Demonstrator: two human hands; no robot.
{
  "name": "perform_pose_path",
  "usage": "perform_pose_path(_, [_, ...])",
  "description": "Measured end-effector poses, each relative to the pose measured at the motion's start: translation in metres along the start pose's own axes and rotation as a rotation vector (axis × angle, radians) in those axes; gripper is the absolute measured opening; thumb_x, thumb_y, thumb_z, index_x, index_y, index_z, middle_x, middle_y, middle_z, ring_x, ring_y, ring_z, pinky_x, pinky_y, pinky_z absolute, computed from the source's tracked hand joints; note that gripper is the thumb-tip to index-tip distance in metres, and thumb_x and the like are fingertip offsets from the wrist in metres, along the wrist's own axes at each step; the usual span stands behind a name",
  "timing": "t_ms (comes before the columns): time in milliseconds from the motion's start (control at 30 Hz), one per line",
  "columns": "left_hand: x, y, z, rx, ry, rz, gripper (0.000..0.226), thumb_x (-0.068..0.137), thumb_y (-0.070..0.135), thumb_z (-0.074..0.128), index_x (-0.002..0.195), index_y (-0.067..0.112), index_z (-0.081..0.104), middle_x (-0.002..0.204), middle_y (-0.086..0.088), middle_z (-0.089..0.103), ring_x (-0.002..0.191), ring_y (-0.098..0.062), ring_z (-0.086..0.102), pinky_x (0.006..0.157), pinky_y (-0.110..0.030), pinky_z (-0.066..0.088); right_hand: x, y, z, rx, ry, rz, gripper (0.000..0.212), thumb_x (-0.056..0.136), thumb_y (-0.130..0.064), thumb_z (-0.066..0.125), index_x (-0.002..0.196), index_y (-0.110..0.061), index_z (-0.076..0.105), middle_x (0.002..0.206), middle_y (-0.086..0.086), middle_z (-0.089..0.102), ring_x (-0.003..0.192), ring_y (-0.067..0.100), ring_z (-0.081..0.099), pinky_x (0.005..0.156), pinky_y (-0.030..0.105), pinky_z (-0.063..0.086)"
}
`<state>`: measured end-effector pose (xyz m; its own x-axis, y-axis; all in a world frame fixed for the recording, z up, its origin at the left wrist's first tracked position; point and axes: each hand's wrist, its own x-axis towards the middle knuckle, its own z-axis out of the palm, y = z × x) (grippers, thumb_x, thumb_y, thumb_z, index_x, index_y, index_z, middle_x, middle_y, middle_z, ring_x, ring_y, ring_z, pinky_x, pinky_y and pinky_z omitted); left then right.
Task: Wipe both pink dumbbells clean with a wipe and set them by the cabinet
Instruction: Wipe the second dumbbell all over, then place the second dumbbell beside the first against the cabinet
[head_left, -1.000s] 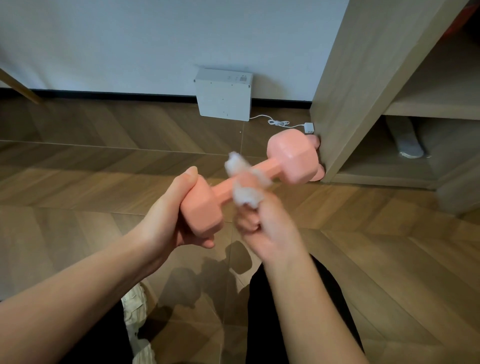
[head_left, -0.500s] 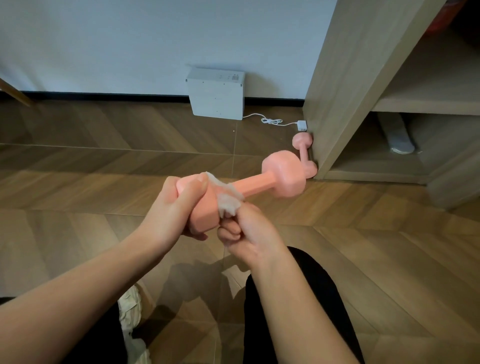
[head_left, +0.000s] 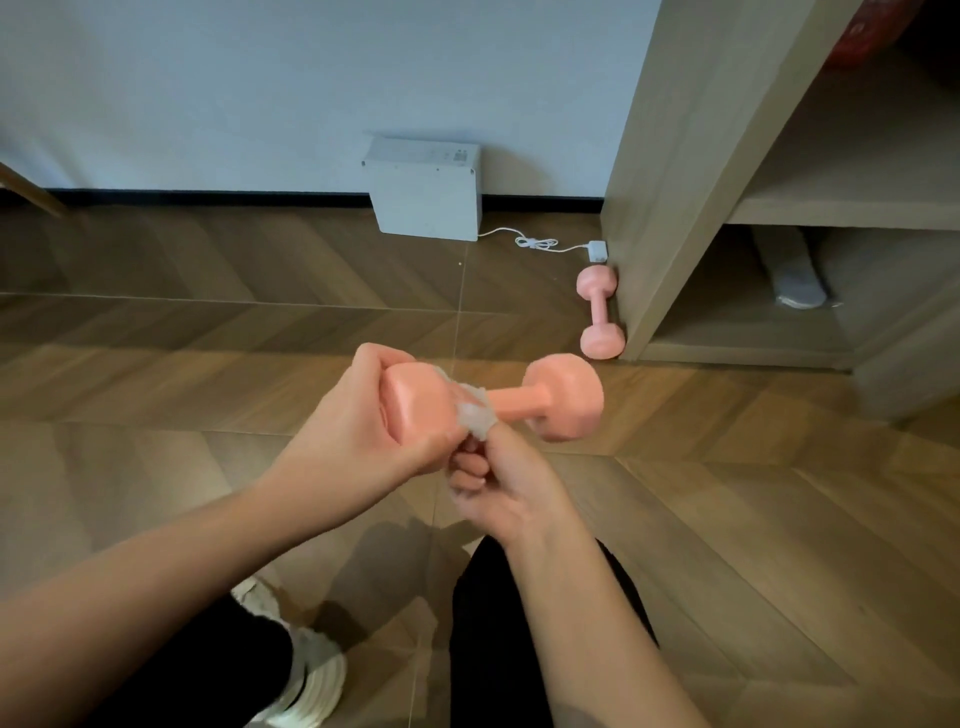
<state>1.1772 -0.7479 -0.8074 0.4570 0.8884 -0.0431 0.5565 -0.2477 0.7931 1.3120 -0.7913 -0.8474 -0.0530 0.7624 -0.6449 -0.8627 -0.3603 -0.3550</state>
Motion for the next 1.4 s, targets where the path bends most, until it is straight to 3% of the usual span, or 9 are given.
perform_pose_path(267, [0.022, 0.003, 0.016, 0.220, -0.139, 0.338, 0.081, 0.061, 0.063, 0.075, 0.121, 0.026, 0.035, 0.114, 0.008, 0.052, 0.096, -0.002, 0.054, 0.074, -0.014, 0.045, 0.009, -0.078, -0.041, 0.263, 0.122, -0.103, 0.023, 0.093, -0.012, 0.050, 0.070, -0.013, 0.046, 0.049, -0.004, 0.034, 0.033, 0.003, 0.026, 0.032, 0.014, 0.018])
perform_pose_path(400, [0.061, -0.002, 0.006, 0.269, -0.373, 0.466, 0.076, 0.065, 0.053, 0.083, 0.126, 0.030, 0.042, 0.119, 0.010, 0.051, 0.104, -0.001, 0.052, 0.081, -0.012, 0.041, 0.024, -0.093, -0.039, 0.093, 0.053, -0.129, 0.039, 0.056, -0.024, 0.080, 0.064, -0.016, 0.043, 0.055, -0.005, 0.028, 0.035, 0.003, 0.024, 0.035, 0.015, 0.016])
perform_pose_path(600, [0.112, -0.011, 0.030, 0.332, -0.590, 0.554, 0.062, 0.074, 0.048, 0.081, 0.123, 0.039, 0.044, 0.113, 0.010, 0.054, 0.099, -0.007, 0.055, 0.080, -0.030, 0.050, 0.067, -0.089, -0.052, 0.089, 0.019, -0.041, 0.050, 0.091, -0.046, 0.057, 0.054, -0.014, 0.050, 0.046, -0.002, 0.041, 0.037, 0.005, 0.037, 0.038, 0.014, 0.031])
perform_pose_path(700, [0.130, -0.035, 0.044, 0.398, -0.570, 0.543, 0.065, 0.077, 0.046, 0.079, 0.129, 0.035, 0.042, 0.118, 0.007, 0.053, 0.101, -0.011, 0.054, 0.083, -0.033, 0.050, 0.087, -0.079, -0.057, -0.170, 0.051, -0.007, 0.023, 0.092, -0.033, 0.060, 0.089, -0.011, 0.067, 0.071, 0.006, 0.060, 0.065, 0.012, 0.055, 0.067, 0.025, 0.051])
perform_pose_path(800, [0.148, -0.064, 0.063, 0.445, -0.533, 0.536, 0.064, 0.079, 0.041, 0.077, 0.132, 0.031, 0.042, 0.118, 0.003, 0.049, 0.098, -0.015, 0.054, 0.082, -0.033, 0.050, 0.111, -0.094, -0.076, -0.673, 0.258, -0.071, 0.015, 0.093, -0.030, 0.062, 0.092, -0.015, 0.065, 0.058, -0.003, 0.053, 0.048, 0.006, 0.043, 0.041, 0.016, 0.033])
perform_pose_path(933, [0.192, -0.099, 0.098, 0.427, -0.504, 0.455, 0.060, 0.080, 0.035, 0.077, 0.129, 0.030, 0.043, 0.114, 0.003, 0.047, 0.095, -0.016, 0.054, 0.080, -0.031, 0.049, 0.144, -0.131, -0.122, -1.168, 0.433, -0.207, 0.007, 0.092, -0.026, 0.060, 0.095, -0.022, 0.065, 0.087, -0.008, 0.065, 0.078, 0.006, 0.062, 0.059, 0.016, 0.045])
perform_pose_path(1067, [0.245, -0.122, 0.151, 0.366, -0.442, 0.288, 0.067, 0.076, 0.027, 0.079, 0.132, 0.025, 0.042, 0.110, -0.003, 0.049, 0.094, -0.026, 0.056, 0.084, -0.042, 0.049, 0.181, -0.163, -0.163, -1.299, 0.584, -0.303, 0.011, 0.089, -0.002, 0.051, 0.085, -0.011, 0.055, 0.075, -0.007, 0.052, 0.067, 0.007, 0.051, 0.048, 0.010, 0.038])
perform_pose_path(1200, [0.287, -0.139, 0.200, 0.352, -0.379, 0.234, 0.075, 0.078, 0.027, 0.077, 0.140, 0.026, 0.035, 0.114, -0.006, 0.048, 0.097, -0.028, 0.057, 0.088, -0.041, 0.050, 0.213, -0.190, -0.185, -1.542, 0.703, -0.359, 0.008, 0.096, -0.019, 0.049, 0.096, -0.025, 0.044, 0.087, -0.002, 0.058, 0.081, 0.016, 0.060, 0.061, 0.023, 0.048])
perform_pose_path(1400, [0.338, -0.153, 0.250, 0.394, -0.308, 0.227, 0.079, 0.080, 0.029, 0.074, 0.144, 0.030, 0.029, 0.118, -0.006, 0.046, 0.103, -0.029, 0.058, 0.085, -0.040, 0.053, 0.247, -0.211, -0.193, -1.922, 0.796, -0.011, 0.030, 0.098, -0.022, 0.048, 0.128, -0.019, 0.052, 0.104, 0.004, 0.064, 0.087, 0.022, 0.064, 0.071, 0.032, 0.054])
